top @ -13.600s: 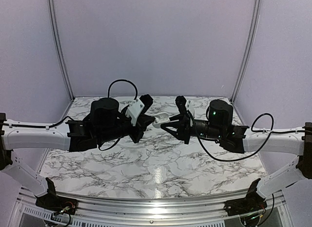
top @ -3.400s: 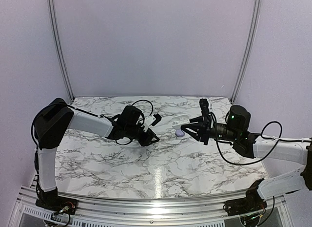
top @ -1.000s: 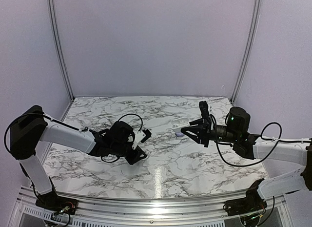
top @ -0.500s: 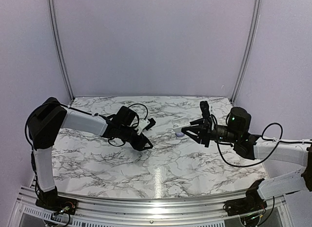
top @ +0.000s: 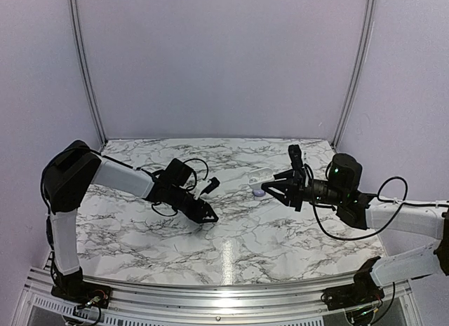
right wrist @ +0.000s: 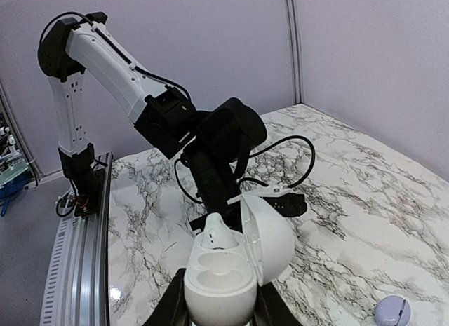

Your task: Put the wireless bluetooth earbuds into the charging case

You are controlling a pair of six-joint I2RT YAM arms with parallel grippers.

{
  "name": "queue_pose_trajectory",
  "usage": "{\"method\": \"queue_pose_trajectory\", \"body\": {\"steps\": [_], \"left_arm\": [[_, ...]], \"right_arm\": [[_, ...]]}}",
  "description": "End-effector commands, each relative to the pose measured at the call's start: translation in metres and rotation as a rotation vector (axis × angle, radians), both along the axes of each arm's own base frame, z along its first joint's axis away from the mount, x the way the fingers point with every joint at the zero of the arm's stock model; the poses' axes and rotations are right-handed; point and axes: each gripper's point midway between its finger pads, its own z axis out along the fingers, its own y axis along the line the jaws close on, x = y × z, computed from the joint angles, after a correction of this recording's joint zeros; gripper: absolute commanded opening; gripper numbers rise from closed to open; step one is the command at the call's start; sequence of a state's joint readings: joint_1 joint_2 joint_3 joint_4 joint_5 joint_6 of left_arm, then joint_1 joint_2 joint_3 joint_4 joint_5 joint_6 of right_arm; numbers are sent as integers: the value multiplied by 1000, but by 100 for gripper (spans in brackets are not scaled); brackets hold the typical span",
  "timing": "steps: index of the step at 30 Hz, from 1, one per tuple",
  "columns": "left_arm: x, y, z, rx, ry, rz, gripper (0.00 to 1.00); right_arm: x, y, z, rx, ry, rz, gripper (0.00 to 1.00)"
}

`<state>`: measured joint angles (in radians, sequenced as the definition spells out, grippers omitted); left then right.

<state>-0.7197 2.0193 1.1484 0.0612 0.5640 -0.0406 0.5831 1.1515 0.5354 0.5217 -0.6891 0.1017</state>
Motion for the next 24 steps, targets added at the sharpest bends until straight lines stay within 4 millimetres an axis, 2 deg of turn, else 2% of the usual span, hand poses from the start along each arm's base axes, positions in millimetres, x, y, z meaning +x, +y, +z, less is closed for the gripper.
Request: {"method": "queue_pose_trajectory", "body": {"steps": [1, 9, 11, 14, 18, 22, 24], "left_arm": [[-18, 15, -6, 23, 68, 28, 47], [-35, 19, 1, 7, 90, 29, 44], [-31, 22, 5, 17, 61, 53, 44], [-12, 30, 15, 51, -33, 133, 51], [11, 36, 41, 65, -142, 221, 53], [11, 32, 61, 65, -166, 209, 53], [2, 28, 60, 80, -123, 179, 52]], "right_arm": [[1, -4, 9, 17, -24, -11, 0], [1, -4, 9, 17, -24, -8, 0], [1, -3, 9, 15, -23, -7, 0], [1, -3, 9, 17, -22, -6, 0], [1, -3, 10, 17, -23, -3, 0], [2, -3, 10, 9, -27, -7, 0], [2, -3, 10, 8, -27, -8, 0]]}}
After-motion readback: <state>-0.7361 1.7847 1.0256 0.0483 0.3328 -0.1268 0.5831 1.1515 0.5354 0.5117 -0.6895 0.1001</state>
